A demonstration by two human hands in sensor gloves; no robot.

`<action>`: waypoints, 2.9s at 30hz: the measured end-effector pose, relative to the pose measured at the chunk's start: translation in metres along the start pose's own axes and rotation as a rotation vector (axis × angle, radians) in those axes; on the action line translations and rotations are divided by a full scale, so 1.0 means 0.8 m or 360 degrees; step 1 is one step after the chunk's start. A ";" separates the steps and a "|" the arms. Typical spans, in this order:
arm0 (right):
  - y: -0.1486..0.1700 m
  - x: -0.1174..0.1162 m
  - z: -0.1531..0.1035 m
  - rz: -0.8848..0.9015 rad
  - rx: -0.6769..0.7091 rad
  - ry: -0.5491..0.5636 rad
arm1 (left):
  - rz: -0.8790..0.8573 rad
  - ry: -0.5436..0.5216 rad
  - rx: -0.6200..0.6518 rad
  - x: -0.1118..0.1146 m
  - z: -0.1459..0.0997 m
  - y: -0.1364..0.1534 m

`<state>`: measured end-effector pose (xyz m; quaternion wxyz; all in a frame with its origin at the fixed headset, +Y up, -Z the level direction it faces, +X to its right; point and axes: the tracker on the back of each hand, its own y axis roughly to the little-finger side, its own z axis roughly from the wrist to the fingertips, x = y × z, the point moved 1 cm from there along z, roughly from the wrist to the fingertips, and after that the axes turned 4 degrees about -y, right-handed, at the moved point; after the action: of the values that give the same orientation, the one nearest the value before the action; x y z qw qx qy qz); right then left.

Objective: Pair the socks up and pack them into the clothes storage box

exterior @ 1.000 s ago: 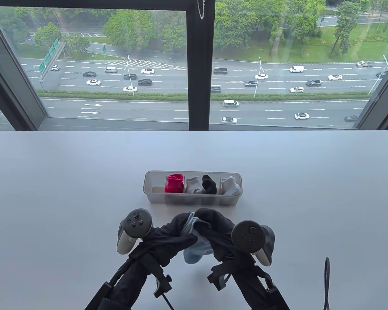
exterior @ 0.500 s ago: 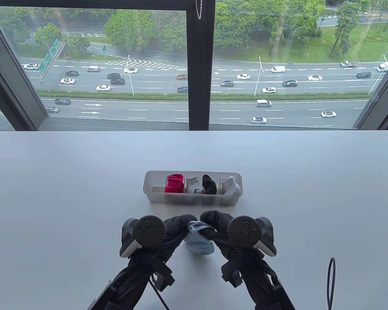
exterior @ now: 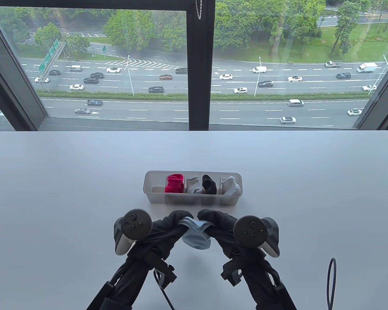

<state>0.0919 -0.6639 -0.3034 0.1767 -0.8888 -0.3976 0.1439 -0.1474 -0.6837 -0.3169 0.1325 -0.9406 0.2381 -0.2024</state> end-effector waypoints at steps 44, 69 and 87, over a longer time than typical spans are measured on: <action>0.075 -0.141 -0.005 -0.0210 -0.0527 -0.1088 | 0.0804 0.0830 -0.0574 0.099 -0.005 0.078; 0.081 -0.137 -0.008 0.0032 -0.0558 -0.1077 | 0.0731 0.0767 -0.0597 0.098 -0.006 0.081; 0.083 -0.144 -0.005 0.0155 -0.0636 -0.1089 | 0.0758 0.0785 -0.0568 0.101 -0.006 0.082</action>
<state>0.0630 -0.7927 -0.3150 -0.1495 -0.8241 -0.4111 0.3598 -0.1099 -0.7808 -0.3098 -0.0513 -0.7904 0.5061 -0.3415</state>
